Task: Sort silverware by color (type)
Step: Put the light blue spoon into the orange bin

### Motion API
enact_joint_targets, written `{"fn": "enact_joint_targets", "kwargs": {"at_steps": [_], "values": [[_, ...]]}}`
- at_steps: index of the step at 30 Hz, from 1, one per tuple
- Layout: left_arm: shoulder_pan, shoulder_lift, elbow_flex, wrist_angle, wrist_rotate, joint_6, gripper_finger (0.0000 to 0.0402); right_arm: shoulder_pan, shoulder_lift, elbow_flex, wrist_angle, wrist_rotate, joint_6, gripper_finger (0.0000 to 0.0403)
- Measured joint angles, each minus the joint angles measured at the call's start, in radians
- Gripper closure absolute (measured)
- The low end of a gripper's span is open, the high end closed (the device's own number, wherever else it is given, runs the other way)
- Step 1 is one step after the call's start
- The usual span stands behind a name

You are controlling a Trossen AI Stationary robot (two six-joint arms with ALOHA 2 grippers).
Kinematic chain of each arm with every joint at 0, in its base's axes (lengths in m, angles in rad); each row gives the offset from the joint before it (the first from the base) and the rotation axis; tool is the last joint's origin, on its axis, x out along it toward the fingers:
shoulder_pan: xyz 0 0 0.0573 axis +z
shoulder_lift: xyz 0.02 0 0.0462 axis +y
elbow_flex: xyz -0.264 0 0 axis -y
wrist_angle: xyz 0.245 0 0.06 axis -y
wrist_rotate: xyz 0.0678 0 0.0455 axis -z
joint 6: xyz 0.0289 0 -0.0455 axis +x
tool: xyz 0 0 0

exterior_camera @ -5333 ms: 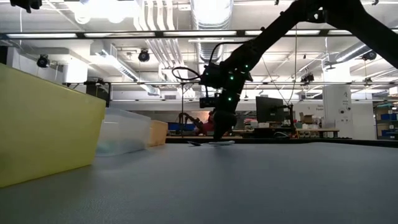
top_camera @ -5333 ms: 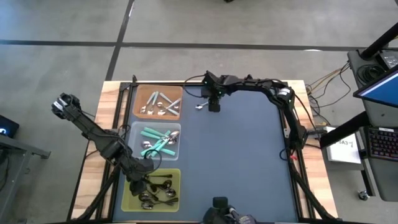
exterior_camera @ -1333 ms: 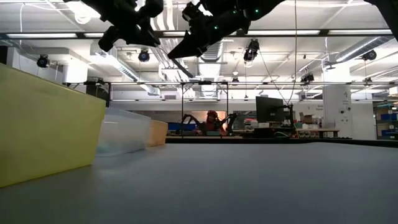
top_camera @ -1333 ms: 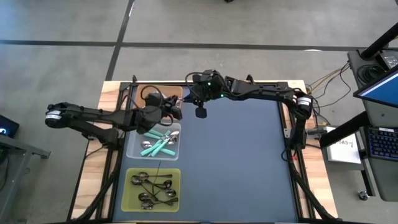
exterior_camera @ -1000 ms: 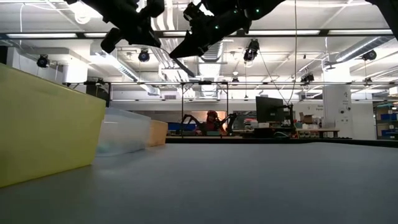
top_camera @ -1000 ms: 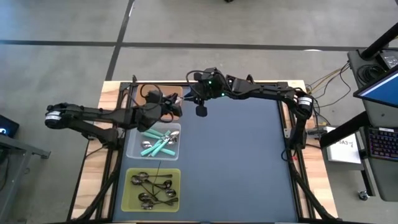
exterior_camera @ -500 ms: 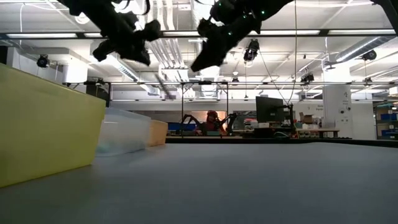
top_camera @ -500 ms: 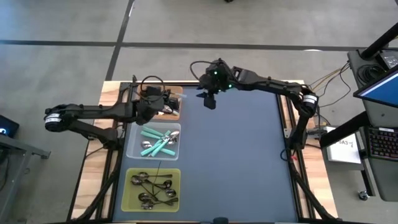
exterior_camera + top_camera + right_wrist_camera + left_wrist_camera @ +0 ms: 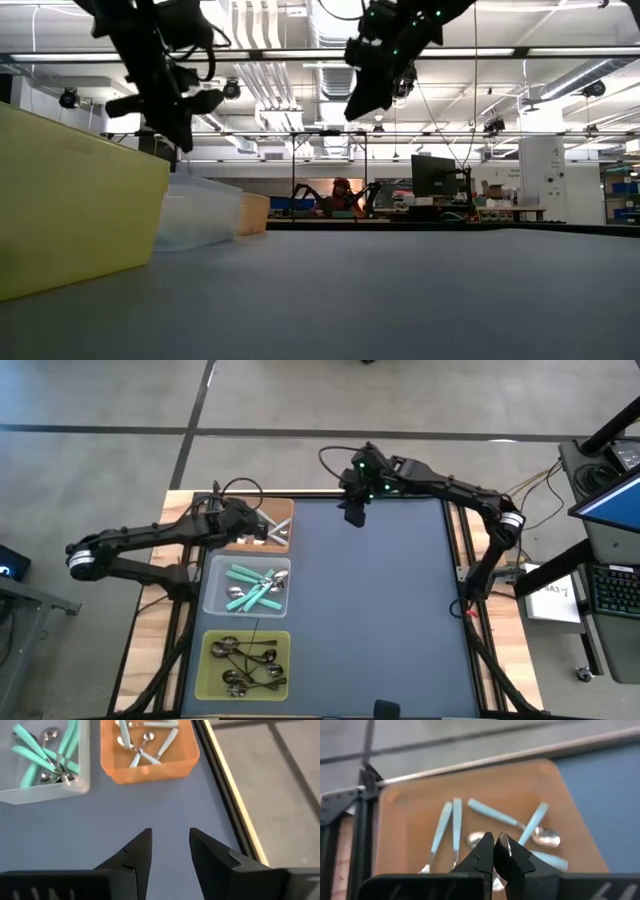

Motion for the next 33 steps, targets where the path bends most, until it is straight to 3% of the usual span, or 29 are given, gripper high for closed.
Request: {"fn": "enact_joint_targets", "kwargs": {"at_steps": [4,8,18,24,28,33], "values": [[0.069,0.0,-0.054,0.148,0.13,0.123,0.0398,-0.005,-0.038,-0.006,0.001,0.007,-0.021,0.0288],[0.139,0.002,-0.105,0.258,0.217,0.18,0.039,-0.007,-0.083,-0.013,-0.001,0.085,-0.025,0.0297],[0.235,0.003,-0.172,0.272,0.245,0.236,0.0366,-0.006,-0.243,-0.063,-0.048,0.164,0.024,0.0303],[0.27,0.006,-0.195,0.315,0.443,0.375,0.0346,-0.006,-0.374,-0.142,-0.03,0.238,0.14,0.0305],[0.281,0.006,-0.195,0.316,0.452,0.472,0.0341,-0.005,-0.458,-0.227,0.059,0.245,0.265,0.0303],[0.333,0.006,-0.203,0.293,0.453,0.576,0.0341,0.014,-0.545,-0.374,0.103,0.375,0.383,0.0305]]}}
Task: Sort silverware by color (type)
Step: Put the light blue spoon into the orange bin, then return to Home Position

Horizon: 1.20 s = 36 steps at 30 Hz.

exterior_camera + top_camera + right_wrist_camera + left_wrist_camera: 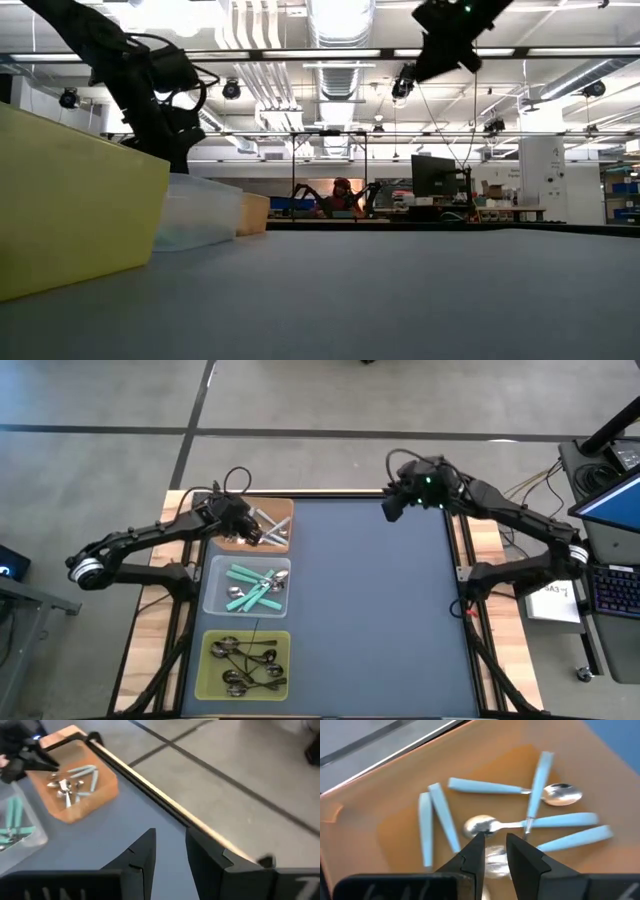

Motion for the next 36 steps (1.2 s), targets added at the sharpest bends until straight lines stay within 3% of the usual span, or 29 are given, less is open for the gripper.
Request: {"fn": "enact_joint_targets", "kwargs": {"at_steps": [7,9,15,22,25,27,31,36], "values": [[0.064,-0.001,-0.003,0.022,0.004,0.108,0.034,0.078,-0.098,-0.219,0.147,0.043,0.203,0.0307],[0.082,-0.001,-0.001,0.064,0.058,0.133,0.034,0.109,-0.123,-0.282,0.227,0.045,0.234,0.0308],[0.139,0.002,-0.001,0.211,0.39,0.144,0.034,0.193,-0.187,-0.416,0.325,0.152,0.302,0.0315],[0.154,0.013,-0.002,0.254,0.799,0.169,0.034,0.235,-0.242,-0.547,0.329,0.265,0.371,0.0319],[0.146,0.013,-0.002,0.477,1.086,-0.011,0.0341,0.239,-0.262,-0.612,0.358,0.326,0.403,0.032],[0.128,0.011,-0.002,0.692,1.222,-0.128,0.0342,0.241,-0.272,-0.664,0.417,0.359,0.405,0.0322],[0.114,0.003,-0.001,0.996,1.255,-0.273,0.0343,0.241,-0.275,-0.78,0.59,0.373,0.409,0.0324],[0.116,-0.017,-0.001,1.048,1.256,-0.363,0.0343,0.243,-0.274,-0.916,0.802,0.348,0.466,0.0325]]}}
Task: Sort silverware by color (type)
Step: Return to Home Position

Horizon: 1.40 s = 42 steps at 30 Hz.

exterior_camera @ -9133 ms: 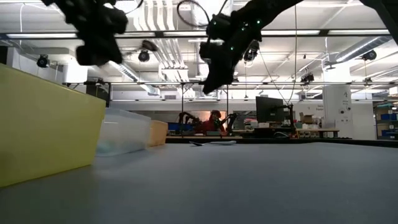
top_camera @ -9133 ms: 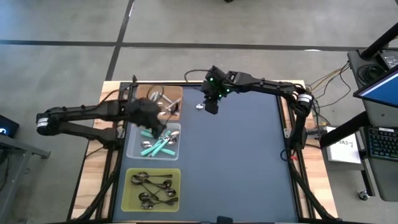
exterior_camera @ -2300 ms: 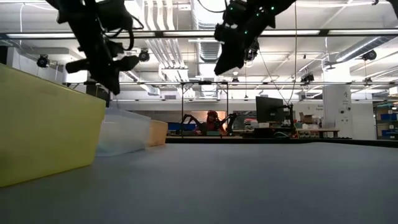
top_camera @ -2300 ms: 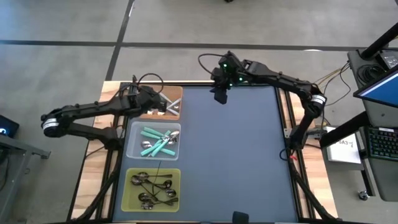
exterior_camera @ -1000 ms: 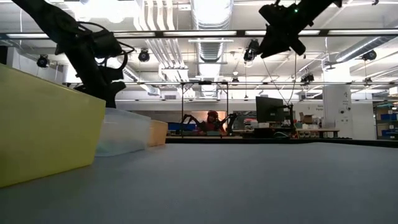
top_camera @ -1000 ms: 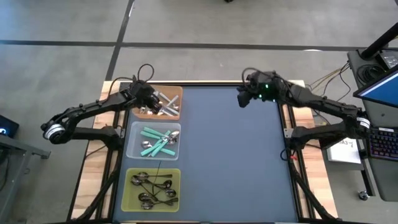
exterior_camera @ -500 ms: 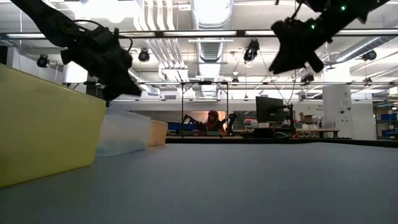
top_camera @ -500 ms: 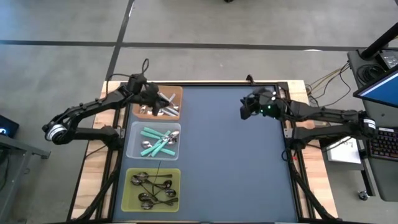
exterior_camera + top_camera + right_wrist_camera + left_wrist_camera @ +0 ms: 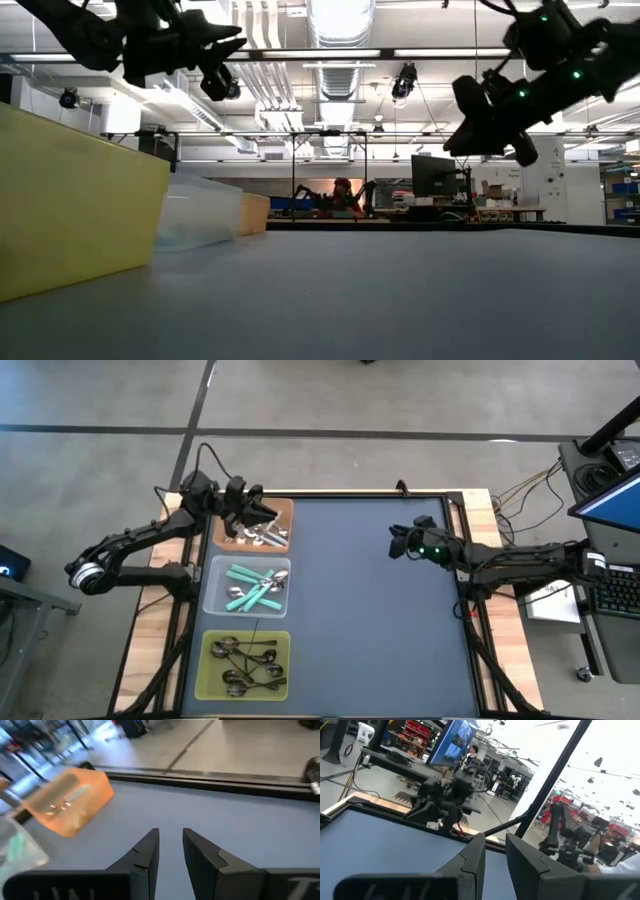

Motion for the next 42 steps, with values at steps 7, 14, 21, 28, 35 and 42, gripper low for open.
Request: {"fn": "enact_joint_targets", "kwargs": {"at_steps": [7,14,21,28,35,42], "values": [[0.001,-0.056,0.016,0.0,0.0,-0.041,0.0343,0.02,0.001,-0.181,0.314,-0.001,0.047,0.0335],[0.001,-0.149,0.065,-0.014,0.0,-0.071,0.0343,0.02,0.0,-0.261,0.339,-0.001,0.119,0.0337],[0.001,-0.262,0.1,-0.053,0.0,-0.076,0.0343,0.02,0.002,-0.278,0.33,-0.001,0.109,0.0337],[0.001,-0.332,0.107,-0.054,-0.001,-0.076,0.0343,0.02,0.0,-0.278,0.33,-0.001,0.109,0.0337],[0.001,-0.392,0.107,-0.214,0.149,-0.106,0.0343,0.02,-0.092,-0.311,0.294,-0.001,0.109,0.0337],[0.001,-0.495,0.101,-0.596,0.251,0.058,0.0343,0.02,-0.313,-0.311,0.121,-0.001,0.109,0.0337]]}}
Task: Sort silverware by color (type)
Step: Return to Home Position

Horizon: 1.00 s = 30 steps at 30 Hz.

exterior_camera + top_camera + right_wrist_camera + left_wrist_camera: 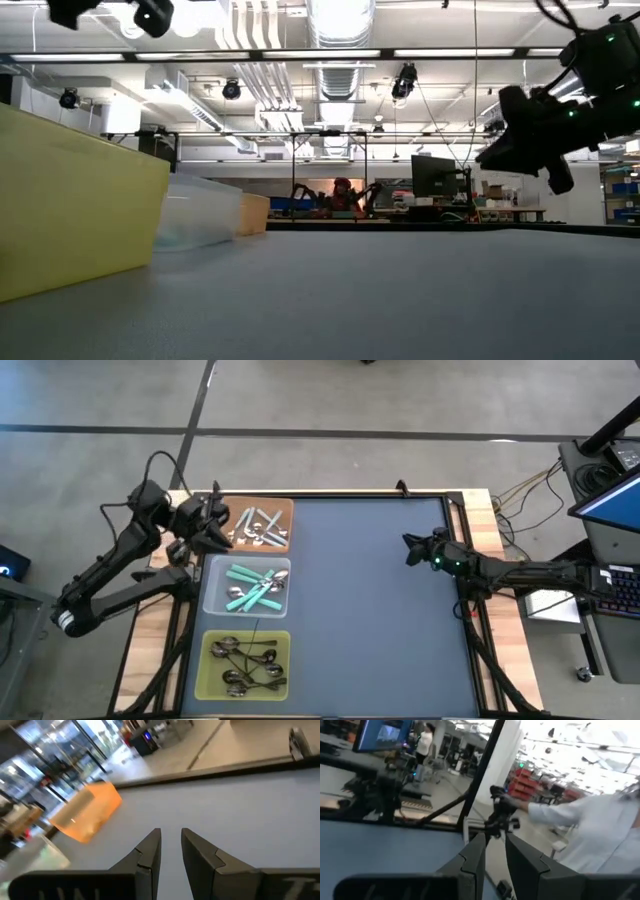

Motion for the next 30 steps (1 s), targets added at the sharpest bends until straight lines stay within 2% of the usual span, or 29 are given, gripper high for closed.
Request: {"fn": "enact_joint_targets", "kwargs": {"at_steps": [2,4,6,9,11,13,17,21,24,26,30], "values": [[0.0,-0.042,0.0,-0.145,-0.037,0.12,0.0343,0.0,-0.068,0.0,-0.032,0.0,0.0,0.0337],[-0.001,-0.085,-0.001,-0.293,-0.146,0.243,0.0343,0.0,-0.118,0.0,-0.04,0.0,0.0,0.0337],[0.0,-0.12,-0.002,-0.424,-0.322,0.35,0.0343,0.0,-0.147,0.0,-0.039,0.0,0.0,0.0337],[0.0,-0.16,-0.006,-0.596,-0.643,0.449,0.0343,0.0,-0.177,0.0,-0.039,0.0,0.0,0.0337],[0.0,-0.182,-0.016,-0.676,-0.792,0.474,0.0343,0.0,-0.205,-0.001,-0.039,0.0,0.0,0.0337],[0.0,-0.2,-0.037,-0.684,-0.819,0.467,0.0343,0.0,-0.235,-0.001,-0.04,0.0,0.0,0.0337],[-0.002,-0.242,-0.051,-0.633,-0.704,0.443,0.0343,0.0,-0.282,-0.001,-0.04,0.0,0.0,0.0337],[-0.001,-0.308,-0.119,-0.634,-0.703,0.376,0.0343,0.0,-0.313,-0.001,-0.039,0.0,0.0,0.0337],[-0.001,-0.365,-0.181,-0.526,-0.706,0.31,0.0343,0.0,-0.315,-0.001,-0.039,0.001,0.0,0.0337],[-0.001,-0.407,-0.235,-0.481,-0.745,0.288,0.0343,0.0,-0.305,-0.001,-0.039,0.0,0.0,0.0337],[-0.001,-0.472,-0.348,-0.433,-0.97,0.208,0.0343,0.0,-0.279,-0.002,-0.043,0.0,0.0,0.0337]]}}
